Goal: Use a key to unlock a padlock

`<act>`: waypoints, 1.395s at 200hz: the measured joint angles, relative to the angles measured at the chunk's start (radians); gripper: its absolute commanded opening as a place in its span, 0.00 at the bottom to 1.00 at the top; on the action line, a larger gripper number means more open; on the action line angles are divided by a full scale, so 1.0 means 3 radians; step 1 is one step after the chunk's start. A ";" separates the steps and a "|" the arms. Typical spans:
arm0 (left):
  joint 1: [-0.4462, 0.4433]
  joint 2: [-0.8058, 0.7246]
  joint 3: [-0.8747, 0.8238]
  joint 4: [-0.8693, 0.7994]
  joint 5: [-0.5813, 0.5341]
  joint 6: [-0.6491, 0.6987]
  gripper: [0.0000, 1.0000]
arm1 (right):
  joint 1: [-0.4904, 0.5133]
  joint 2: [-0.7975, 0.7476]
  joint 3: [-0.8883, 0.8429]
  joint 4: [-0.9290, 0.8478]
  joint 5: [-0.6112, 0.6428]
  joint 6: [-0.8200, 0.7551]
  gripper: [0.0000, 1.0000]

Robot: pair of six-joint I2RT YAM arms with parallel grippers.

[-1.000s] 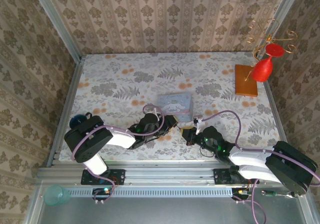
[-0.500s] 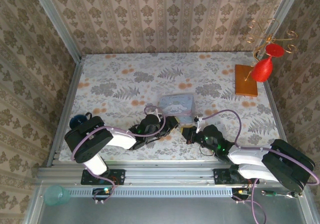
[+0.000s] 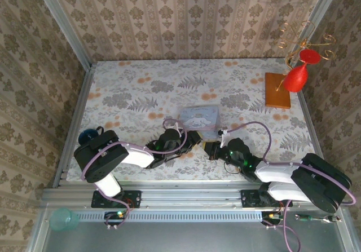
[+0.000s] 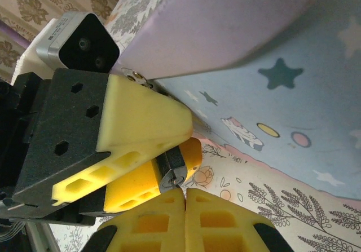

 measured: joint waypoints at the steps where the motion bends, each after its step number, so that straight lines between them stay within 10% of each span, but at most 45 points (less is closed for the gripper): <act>1: 0.0000 0.0000 0.0000 -0.0001 -0.0001 0.0000 0.11 | 0.0000 0.0001 0.0000 0.0000 0.0000 0.0000 0.00; 73: 0.0003 -0.0017 0.0001 -0.0251 0.0024 0.0130 0.09 | -0.0008 0.0018 0.0136 -0.0261 -0.0062 -0.0094 0.32; 201: 0.0132 -0.0437 0.0004 -0.1208 -0.0095 0.0561 0.10 | 0.0786 0.0145 0.0149 -0.0451 0.0724 -0.1558 0.35; 279: 0.0158 -0.0540 -0.0095 -0.0931 -0.0092 0.0562 0.09 | 0.0546 0.0649 0.0229 0.0290 0.0473 -0.0787 0.34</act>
